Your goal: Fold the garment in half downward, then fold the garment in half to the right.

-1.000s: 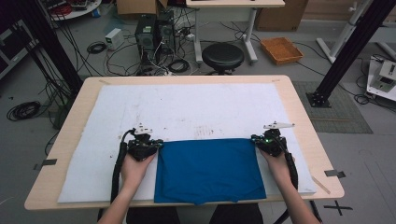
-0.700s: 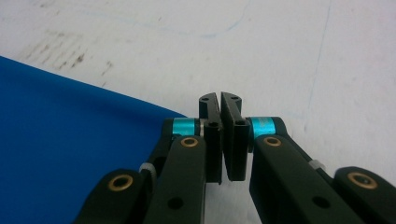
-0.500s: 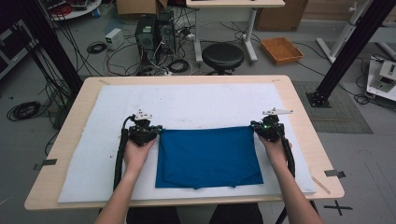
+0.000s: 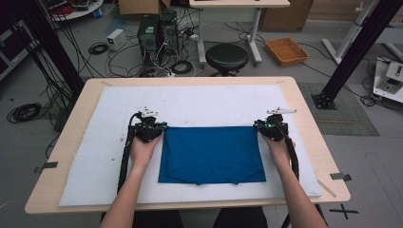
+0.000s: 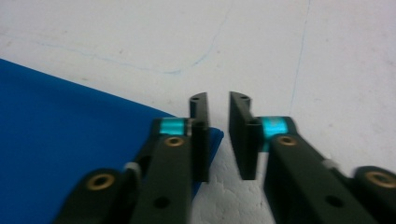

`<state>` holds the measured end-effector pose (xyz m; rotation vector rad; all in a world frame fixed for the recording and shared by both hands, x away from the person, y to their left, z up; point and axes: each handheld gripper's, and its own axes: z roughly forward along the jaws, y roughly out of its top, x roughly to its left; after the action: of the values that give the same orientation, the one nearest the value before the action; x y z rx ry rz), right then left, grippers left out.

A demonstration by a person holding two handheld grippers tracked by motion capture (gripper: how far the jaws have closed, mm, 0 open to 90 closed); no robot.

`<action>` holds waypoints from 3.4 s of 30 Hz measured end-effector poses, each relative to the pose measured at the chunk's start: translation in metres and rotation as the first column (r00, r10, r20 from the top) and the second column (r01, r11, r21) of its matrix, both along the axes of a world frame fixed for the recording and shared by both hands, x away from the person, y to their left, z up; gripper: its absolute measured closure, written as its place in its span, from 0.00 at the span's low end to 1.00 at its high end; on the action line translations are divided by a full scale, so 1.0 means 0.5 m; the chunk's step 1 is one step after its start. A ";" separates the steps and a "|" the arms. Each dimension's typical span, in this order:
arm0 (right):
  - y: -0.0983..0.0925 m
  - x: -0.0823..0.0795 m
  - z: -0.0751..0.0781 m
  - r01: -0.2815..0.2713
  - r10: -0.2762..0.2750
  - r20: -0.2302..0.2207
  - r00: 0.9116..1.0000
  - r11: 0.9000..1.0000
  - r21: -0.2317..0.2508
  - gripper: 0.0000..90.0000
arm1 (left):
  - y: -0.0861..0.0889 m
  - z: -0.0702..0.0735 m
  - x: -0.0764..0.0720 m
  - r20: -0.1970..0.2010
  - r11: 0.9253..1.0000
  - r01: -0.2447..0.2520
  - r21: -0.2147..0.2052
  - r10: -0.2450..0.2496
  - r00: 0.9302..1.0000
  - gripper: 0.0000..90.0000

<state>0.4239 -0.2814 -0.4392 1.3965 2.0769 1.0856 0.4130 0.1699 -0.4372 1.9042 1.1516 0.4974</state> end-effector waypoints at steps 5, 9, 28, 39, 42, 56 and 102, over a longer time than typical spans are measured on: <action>-0.007 -0.023 0.022 0.002 -0.003 0.042 0.999 1.000 0.016 0.61 | 0.013 0.024 -0.023 0.029 0.998 -0.008 -0.055 0.010 1.000 0.64; -0.028 -0.060 0.046 0.006 -0.012 0.089 0.996 0.998 0.066 0.48 | 0.023 0.045 -0.069 0.076 0.999 0.016 -0.052 -0.012 0.997 0.50; -0.115 -0.146 0.061 -0.006 -0.022 0.145 0.989 0.982 0.191 0.33 | 0.053 0.051 -0.173 0.148 0.994 0.095 -0.046 -0.087 0.985 0.42; -0.110 -0.146 0.064 -0.026 -0.001 0.151 0.988 0.985 0.172 0.30 | 0.053 0.052 -0.181 0.157 0.994 0.093 -0.052 -0.084 0.984 0.40; -0.111 -0.147 0.064 -0.025 -0.003 0.152 0.988 0.984 0.177 0.30 | 0.051 0.054 -0.182 0.161 0.994 0.099 -0.048 -0.090 0.983 0.40; -0.113 -0.147 0.063 -0.021 -0.005 0.147 0.989 0.984 0.178 0.30 | 0.046 0.057 -0.185 0.160 0.993 0.105 -0.049 -0.096 0.982 0.40; -0.092 -0.149 0.060 -0.052 0.030 0.141 0.990 0.986 0.161 0.32 | 0.026 -0.028 -0.275 -0.136 0.978 0.051 -0.204 -0.080 0.987 0.43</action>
<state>0.3493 -0.3273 -0.4093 1.3166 1.9632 1.3577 0.2756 0.1829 -0.4515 1.8187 1.1792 0.2017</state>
